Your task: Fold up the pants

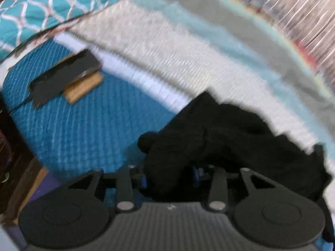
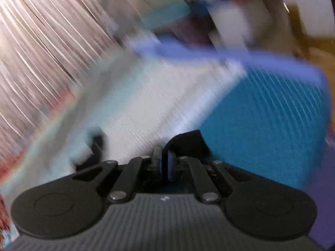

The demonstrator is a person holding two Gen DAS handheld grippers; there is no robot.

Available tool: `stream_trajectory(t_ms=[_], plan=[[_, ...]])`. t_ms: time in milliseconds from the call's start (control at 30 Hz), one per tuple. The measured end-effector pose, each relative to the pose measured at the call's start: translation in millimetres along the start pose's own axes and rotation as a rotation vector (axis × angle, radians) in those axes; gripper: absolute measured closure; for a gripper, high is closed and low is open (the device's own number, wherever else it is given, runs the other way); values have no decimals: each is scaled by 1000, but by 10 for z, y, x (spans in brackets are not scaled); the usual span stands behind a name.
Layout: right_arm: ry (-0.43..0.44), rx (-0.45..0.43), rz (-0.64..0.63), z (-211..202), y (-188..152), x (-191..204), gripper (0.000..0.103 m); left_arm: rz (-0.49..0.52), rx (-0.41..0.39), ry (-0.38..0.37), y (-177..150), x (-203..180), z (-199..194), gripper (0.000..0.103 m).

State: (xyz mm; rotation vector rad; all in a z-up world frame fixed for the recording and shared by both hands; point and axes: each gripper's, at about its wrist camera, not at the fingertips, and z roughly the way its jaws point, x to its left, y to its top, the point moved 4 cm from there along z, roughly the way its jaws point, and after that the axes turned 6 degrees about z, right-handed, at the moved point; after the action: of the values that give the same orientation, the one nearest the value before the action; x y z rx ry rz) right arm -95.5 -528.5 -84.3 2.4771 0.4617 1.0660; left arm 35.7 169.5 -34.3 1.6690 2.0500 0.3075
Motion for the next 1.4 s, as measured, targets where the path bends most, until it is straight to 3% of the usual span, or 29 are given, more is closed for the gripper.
stream_trajectory(t_ms=[100,167,267,367,467,533,700,733,800,867,933,1033,1067,1100,1167,1267,1400], plan=[[12,34,54,71,-79,-203,90,-6,26,-15,-108,69,46,59],[24,-2,-36,46,-8,-64,85,-21,-9,-21,-124,112,-28,55],[-10,-136,-35,-11,270,-24,49,-13,-41,-25,-165,96,-64,52],[-28,-248,-61,-26,503,55,49,-2,-42,-21,-247,90,-16,46],[32,-166,-209,177,474,379,47,-3,-36,-8,-236,108,88,34],[53,-95,-231,356,463,445,47,-24,-26,-2,-228,106,164,33],[166,123,-72,980,590,771,42,-3,6,3,-159,27,320,32],[174,139,-80,1088,547,969,39,3,11,7,-152,3,342,32],[210,155,-142,1421,566,1360,16,10,16,7,-149,-33,377,32],[188,166,-212,1853,508,1810,10,18,18,6,-164,-63,400,32],[138,207,-278,2191,243,2253,10,20,25,8,-181,-82,428,32],[17,321,-277,2830,91,2403,16,15,31,-5,-193,-123,453,54],[-9,299,-311,2910,87,2416,38,21,33,-17,-190,-141,457,62],[-7,263,-373,2854,82,2475,97,29,27,-23,-186,-163,457,70],[89,243,-350,2590,165,2487,95,60,15,-25,-165,-211,453,76],[254,128,-315,1754,345,2395,95,76,-6,-54,-94,-215,396,79],[377,21,-255,398,383,1763,95,21,-56,-133,26,-62,209,80]])
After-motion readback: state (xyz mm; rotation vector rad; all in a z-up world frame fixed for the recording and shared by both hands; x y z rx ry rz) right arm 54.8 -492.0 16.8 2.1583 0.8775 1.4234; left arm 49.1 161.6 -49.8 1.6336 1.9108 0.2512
